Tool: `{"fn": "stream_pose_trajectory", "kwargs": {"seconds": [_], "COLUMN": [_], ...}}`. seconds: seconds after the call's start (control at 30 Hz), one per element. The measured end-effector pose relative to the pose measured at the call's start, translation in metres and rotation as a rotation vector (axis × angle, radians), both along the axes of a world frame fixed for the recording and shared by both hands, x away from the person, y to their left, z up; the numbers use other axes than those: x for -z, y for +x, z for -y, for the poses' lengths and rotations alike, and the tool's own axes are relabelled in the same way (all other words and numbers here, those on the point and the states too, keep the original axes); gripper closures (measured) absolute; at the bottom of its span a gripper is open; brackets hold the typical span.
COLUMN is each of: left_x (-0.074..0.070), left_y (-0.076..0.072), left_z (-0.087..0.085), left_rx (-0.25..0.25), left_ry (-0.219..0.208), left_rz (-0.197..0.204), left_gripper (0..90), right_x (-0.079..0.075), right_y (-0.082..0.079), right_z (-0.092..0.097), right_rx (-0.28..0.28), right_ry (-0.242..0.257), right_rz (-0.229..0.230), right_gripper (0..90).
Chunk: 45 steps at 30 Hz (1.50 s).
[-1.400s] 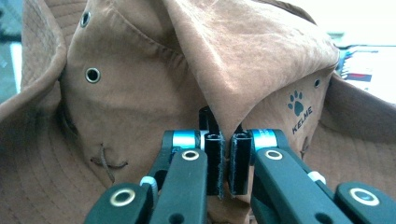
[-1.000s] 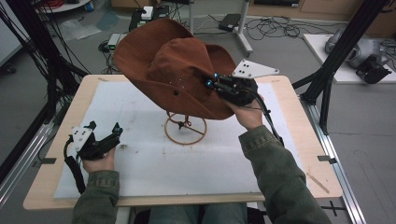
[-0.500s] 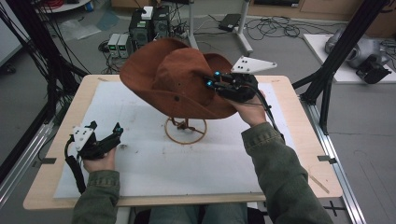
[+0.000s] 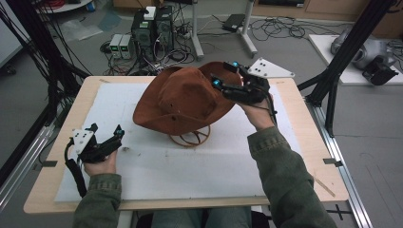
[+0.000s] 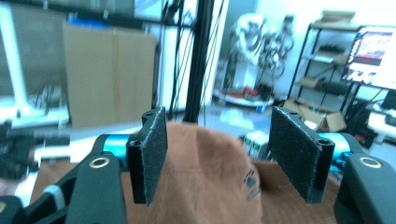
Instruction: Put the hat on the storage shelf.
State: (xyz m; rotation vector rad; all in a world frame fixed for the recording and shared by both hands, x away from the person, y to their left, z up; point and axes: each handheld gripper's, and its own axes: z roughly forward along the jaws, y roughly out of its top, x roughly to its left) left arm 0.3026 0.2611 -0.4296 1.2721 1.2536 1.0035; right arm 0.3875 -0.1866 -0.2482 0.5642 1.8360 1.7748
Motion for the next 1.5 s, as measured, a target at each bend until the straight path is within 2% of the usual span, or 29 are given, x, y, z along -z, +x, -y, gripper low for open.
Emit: {"fn": "stream_pose_trajectory", "kwargs": {"seconds": [0.03,0.17,0.2,0.23,0.27,0.3,0.37,0.4,0.43,0.47,0.53,0.67,0.7,0.73,0.77,0.8,0.83,0.9,0.93,1.03,1.13,1.17,1.2,1.33,1.5], "left_x": [0.0,0.0,0.0,0.0,0.0,0.0,0.0,0.0,0.0,0.0,0.0,0.0,-0.001,-0.001,-0.001,-0.001,-0.001,-0.001,-0.001,-0.001,-0.002,-0.002,-0.002,-0.002,-0.002], "left_y": [0.0,0.0,0.0,0.0,0.0,0.0,0.0,0.0,0.0,0.0,0.0,0.0,0.0,0.0,0.0,0.0,0.0,0.0,0.0,-0.001,-0.002,-0.002,-0.003,-0.003,-0.003], "left_z": [0.0,0.0,0.0,0.0,0.0,0.0,0.0,0.0,0.0,0.0,0.001,0.001,0.001,0.001,0.001,0.001,0.001,0.001,0.001,0.001,0.001,0.001,0.001,0.001,0.001], "left_rx": [0.0,-0.001,-0.001,-0.001,-0.001,-0.001,-0.004,-0.005,-0.006,-0.007,-0.007,-0.007,-0.007,-0.007,-0.01,-0.01,-0.011,-0.014,-0.014,-0.018,-0.03,-0.034,-0.04,-0.046,-0.048], "left_ry": [0.0,-0.001,-0.001,0.003,0.003,0.002,0.001,0.002,0.002,0.003,0.004,0.005,0.008,0.011,0.008,0.008,0.008,0.009,0.009,0.01,0.017,0.019,0.016,0.017,0.019], "left_rz": [0.0,0.001,0.002,0.0,0.0,0.001,0.004,0.004,0.004,0.003,0.002,0.003,0.002,0.003,0.003,0.003,0.002,0.005,0.004,0.006,0.013,0.016,0.019,0.017,0.019], "left_gripper": [13.3,13.3,13.3,13.3,13.3,13.3,13.3,13.3,13.3,13.3,13.3,13.3,13.3,13.3,13.3,13.3,13.3,13.3,13.3,13.3,13.3,13.3,13.3,13.3,13.2], "right_x": [0.0,0.003,0.003,0.005,0.005,0.005,0.006,0.007,0.007,0.007,0.01,0.014,0.018,0.018,0.024,0.028,0.028,0.036,0.046,0.058,0.076,0.087,0.087,0.109,0.138], "right_y": [0.0,-0.005,-0.006,-0.008,-0.008,-0.011,-0.013,-0.017,-0.02,-0.02,-0.029,-0.035,-0.042,-0.042,-0.05,-0.054,-0.054,-0.061,-0.065,-0.068,-0.07,-0.073,-0.073,-0.075,-0.074], "right_z": [0.0,0.02,0.026,0.04,0.04,0.051,0.057,0.068,0.073,0.073,0.083,0.09,0.093,0.093,0.094,0.094,0.094,0.093,0.094,0.094,0.098,0.101,0.101,0.105,0.11], "right_rx": [0.0,0.048,0.063,0.094,0.094,0.126,0.144,0.194,0.241,0.241,0.332,0.345,0.405,0.405,0.478,0.505,0.505,0.542,0.566,0.591,0.629,0.648,0.648,0.685,0.711], "right_ry": [0.0,0.062,0.071,0.093,0.093,0.105,0.115,0.121,0.114,0.114,0.102,0.093,0.079,0.079,0.093,0.098,0.098,0.089,0.073,0.072,0.113,0.128,0.128,0.144,0.141], "right_rz": [0.0,0.003,0.004,0.004,0.004,0.005,0.009,0.019,0.038,0.038,0.089,0.073,0.094,0.094,0.095,0.1,0.1,0.089,0.073,0.041,-0.029,-0.048,-0.048,-0.075,-0.111], "right_gripper": [35.7,31.1,30.6,28.8,28.8,26.3,25.1,17.5,12.6,12.6,11.1,11.2,11.1,11.1,11.2,11.2,11.2,11.2,11.2,11.2,11.7,11.7,11.7,11.7,11.7]}}
